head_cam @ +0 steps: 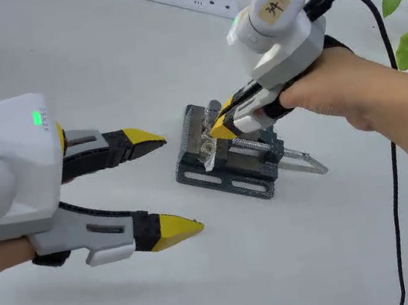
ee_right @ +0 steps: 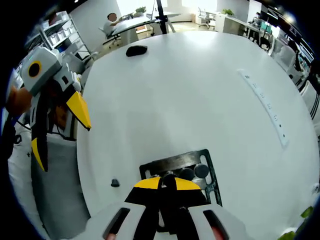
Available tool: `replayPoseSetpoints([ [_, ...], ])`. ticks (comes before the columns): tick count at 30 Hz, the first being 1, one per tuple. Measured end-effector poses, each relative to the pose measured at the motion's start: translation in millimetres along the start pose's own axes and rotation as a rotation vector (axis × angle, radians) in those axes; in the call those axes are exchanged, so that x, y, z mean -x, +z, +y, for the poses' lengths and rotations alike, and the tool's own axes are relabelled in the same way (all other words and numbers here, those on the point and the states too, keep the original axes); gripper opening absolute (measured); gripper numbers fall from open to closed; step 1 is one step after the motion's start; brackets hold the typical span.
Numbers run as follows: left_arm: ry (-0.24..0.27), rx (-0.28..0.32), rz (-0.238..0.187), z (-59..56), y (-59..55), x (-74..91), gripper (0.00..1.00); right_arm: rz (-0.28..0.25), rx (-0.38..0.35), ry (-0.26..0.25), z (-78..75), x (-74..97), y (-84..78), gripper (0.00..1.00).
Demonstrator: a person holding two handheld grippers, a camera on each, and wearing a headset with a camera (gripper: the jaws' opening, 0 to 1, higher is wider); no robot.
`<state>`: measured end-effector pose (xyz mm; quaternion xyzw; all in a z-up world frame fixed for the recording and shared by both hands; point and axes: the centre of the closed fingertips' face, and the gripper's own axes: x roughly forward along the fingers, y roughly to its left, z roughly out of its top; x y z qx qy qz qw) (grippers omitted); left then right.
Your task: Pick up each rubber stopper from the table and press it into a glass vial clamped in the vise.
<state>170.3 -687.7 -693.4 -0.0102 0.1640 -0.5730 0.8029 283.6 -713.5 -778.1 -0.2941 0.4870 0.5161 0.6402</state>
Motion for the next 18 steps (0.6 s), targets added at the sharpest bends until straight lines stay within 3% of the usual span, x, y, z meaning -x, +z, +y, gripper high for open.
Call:
replayPoseSetpoints([
  [2, 0.001, 0.001, 0.0, 0.3, -0.2, 0.4, 0.6, 0.001, 0.024, 0.0, -2.6, -0.8, 0.4, 0.02],
  [12, 0.003, 0.002, -0.001, 0.6, -0.9, 0.0, 0.6, -0.011, -0.056, 0.041, 1.0, 2.1, -1.1, 0.04],
  [18, -0.001, 0.003, 0.0, -1.3, -0.9, -1.5, 0.59, -0.025, -0.076, 0.065, 5.3, 4.1, -0.5, 0.0],
])
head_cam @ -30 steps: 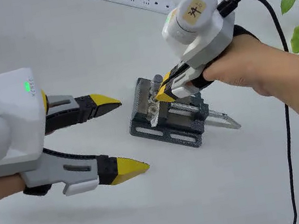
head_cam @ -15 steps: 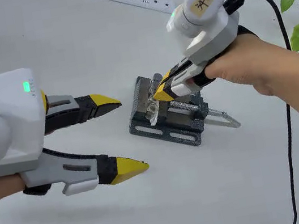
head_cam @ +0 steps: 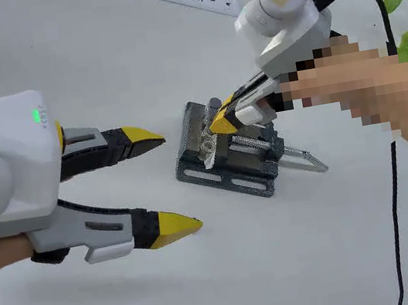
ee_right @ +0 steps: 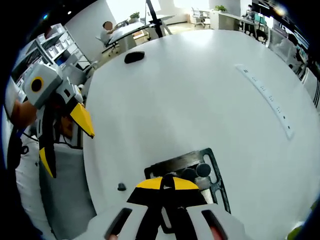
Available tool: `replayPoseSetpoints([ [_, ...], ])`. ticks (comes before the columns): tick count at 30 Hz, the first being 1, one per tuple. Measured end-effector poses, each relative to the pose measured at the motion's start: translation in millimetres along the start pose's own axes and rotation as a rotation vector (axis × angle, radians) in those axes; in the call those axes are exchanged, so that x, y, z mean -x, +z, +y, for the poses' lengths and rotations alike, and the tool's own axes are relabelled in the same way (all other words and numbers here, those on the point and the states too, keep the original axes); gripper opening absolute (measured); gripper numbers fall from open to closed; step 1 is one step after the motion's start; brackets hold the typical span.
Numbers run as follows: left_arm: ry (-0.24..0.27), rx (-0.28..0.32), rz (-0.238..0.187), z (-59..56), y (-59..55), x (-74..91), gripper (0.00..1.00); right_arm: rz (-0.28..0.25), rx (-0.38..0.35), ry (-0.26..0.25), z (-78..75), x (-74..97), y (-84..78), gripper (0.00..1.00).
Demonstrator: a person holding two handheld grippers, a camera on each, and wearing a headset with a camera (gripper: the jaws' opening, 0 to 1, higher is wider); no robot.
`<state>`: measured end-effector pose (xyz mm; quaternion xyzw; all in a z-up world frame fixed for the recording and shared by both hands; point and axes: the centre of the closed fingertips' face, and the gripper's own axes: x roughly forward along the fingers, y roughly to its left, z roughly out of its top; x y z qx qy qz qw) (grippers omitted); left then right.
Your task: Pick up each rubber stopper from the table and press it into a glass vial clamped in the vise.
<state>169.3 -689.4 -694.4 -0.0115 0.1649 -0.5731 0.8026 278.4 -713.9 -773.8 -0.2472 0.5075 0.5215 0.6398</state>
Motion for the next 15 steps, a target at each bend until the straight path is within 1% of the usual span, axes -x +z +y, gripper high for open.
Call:
replayPoseSetpoints([
  [6, 0.002, 0.002, -0.002, 1.2, -0.3, 0.4, 0.59, 0.005, 0.014, -0.012, -2.3, -0.3, -1.8, 0.0],
  [8, 0.0, 0.004, -0.002, 1.0, -0.3, 0.4, 0.59, 0.008, 0.024, -0.025, -1.8, -0.8, -2.0, 0.0],
  [12, 0.001, 0.004, 0.001, 1.6, -1.4, 0.2, 0.58, 0.015, 0.059, -0.042, -6.6, -0.2, -0.9, 0.0],
  [15, 0.0, 0.005, 0.0, 1.7, -1.3, -0.1, 0.58, 0.018, 0.08, -0.057, -3.5, -0.9, -0.4, 0.01],
])
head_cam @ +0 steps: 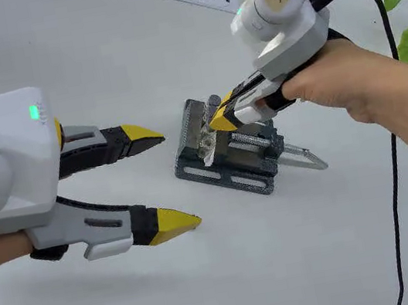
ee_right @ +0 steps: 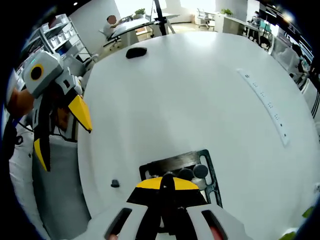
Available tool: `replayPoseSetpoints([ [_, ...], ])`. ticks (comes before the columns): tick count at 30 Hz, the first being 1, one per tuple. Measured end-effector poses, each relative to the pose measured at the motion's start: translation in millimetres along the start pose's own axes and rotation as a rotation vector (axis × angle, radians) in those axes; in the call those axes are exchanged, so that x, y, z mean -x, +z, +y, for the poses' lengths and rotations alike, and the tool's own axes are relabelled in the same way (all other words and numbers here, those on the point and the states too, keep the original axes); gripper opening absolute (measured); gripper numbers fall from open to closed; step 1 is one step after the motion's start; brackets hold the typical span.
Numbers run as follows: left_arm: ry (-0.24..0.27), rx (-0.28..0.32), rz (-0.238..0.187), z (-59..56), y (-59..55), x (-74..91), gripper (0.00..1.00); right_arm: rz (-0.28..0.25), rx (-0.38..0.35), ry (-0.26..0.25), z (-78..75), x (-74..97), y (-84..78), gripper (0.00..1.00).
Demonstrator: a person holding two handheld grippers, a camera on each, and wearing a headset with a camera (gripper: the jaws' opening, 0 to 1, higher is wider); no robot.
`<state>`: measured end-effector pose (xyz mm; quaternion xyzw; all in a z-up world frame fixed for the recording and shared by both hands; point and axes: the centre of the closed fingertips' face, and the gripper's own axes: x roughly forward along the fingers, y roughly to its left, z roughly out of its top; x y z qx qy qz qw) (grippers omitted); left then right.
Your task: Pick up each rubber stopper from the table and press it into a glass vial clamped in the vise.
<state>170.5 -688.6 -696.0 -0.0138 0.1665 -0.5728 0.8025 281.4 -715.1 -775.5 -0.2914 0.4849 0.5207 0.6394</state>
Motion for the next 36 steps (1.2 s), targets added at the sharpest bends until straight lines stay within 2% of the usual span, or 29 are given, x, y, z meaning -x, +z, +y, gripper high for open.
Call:
replayPoseSetpoints([
  [8, -0.001, -0.001, -0.003, 0.1, 0.2, -0.5, 0.58, 0.007, 0.02, -0.014, -1.7, -0.3, -0.1, 0.0],
  [10, 0.001, 0.003, -0.006, 0.6, 0.3, -0.1, 0.58, 0.022, 0.055, -0.02, -2.8, -2.0, 0.0, 0.0],
  [16, 0.0, 0.002, -0.007, 0.2, 0.1, -0.5, 0.57, 0.051, 0.081, -0.029, -3.6, -3.4, -0.4, 0.0],
  [19, -0.002, 0.0, -0.01, -0.1, 1.3, -1.4, 0.57, 0.083, 0.099, -0.03, -4.1, -3.1, -4.3, 0.0],
  [32, -0.005, 0.0, -0.016, 0.1, 1.4, -2.3, 0.57, 0.1, 0.115, -0.043, -3.1, -6.2, -0.2, 0.0],
  [33, -0.004, -0.001, -0.016, 0.1, 1.4, -2.3, 0.57, 0.083, 0.11, -0.042, -2.8, -5.9, 3.5, 0.0],
  [34, -0.004, -0.001, -0.016, 0.0, 1.5, -2.2, 0.57, 0.037, 0.087, -0.04, -1.1, -8.3, 11.3, 0.0],
  [35, -0.004, 0.0, -0.017, 0.1, 1.6, -1.9, 0.57, 0.061, 0.089, -0.031, 2.0, -9.4, 7.6, 0.0],
  [36, -0.002, 0.0, -0.016, 0.3, 1.3, -1.5, 0.57, 0.074, 0.159, -0.02, 3.7, -11.0, 8.7, 0.0],
])
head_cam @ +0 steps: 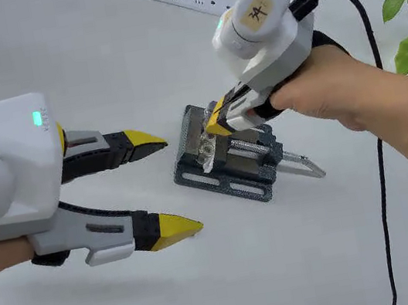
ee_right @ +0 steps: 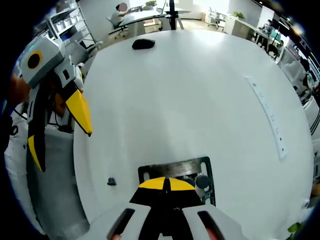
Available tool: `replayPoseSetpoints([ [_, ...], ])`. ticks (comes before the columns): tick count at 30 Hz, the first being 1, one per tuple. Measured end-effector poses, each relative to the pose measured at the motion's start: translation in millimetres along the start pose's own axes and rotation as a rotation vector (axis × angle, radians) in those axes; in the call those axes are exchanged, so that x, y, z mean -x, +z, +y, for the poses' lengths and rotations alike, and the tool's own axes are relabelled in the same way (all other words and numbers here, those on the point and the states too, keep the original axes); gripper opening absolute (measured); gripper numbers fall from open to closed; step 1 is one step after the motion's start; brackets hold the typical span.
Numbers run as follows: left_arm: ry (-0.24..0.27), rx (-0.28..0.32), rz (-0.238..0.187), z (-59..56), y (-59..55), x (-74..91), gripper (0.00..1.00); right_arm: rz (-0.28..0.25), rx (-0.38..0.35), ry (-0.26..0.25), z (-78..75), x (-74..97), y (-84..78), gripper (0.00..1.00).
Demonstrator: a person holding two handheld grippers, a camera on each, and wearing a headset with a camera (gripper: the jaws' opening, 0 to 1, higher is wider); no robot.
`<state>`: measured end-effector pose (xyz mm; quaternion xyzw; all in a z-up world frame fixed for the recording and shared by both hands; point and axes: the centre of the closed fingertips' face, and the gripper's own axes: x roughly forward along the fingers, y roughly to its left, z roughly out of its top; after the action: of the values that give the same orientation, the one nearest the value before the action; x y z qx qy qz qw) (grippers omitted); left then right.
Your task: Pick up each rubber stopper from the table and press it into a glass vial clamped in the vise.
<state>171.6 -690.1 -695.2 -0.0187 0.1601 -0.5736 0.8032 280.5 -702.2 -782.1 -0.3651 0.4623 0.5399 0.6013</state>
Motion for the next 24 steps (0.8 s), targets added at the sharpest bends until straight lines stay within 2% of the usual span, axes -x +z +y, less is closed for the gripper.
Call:
replayPoseSetpoints([
  [1, 0.002, 0.001, 0.001, 0.2, -0.3, 0.8, 0.57, 0.037, 0.023, 0.011, 5.9, -1.0, -3.7, 0.0],
  [2, 0.003, 0.002, 0.0, 0.3, -0.3, 1.4, 0.57, 0.005, 0.017, -0.013, 2.9, -1.9, 2.6, 0.0],
  [3, 0.004, 0.003, -0.002, 0.6, -0.3, 2.0, 0.57, 0.017, -0.011, -0.003, 2.8, -3.9, 0.3, 0.0],
  [10, 0.011, 0.011, 0.005, 2.8, -3.9, 4.0, 0.57, -0.015, -0.054, 0.005, 1.4, 1.1, -4.2, 0.0],
  [19, -0.001, 0.005, 0.002, 0.5, -0.6, -1.2, 0.57, -0.028, -0.061, 0.004, -3.3, 1.4, -4.1, 0.0],
  [24, 0.004, 0.009, 0.006, 1.8, -2.3, 0.6, 0.57, -0.031, -0.058, 0.005, -4.4, 5.0, -5.9, 0.0],
])
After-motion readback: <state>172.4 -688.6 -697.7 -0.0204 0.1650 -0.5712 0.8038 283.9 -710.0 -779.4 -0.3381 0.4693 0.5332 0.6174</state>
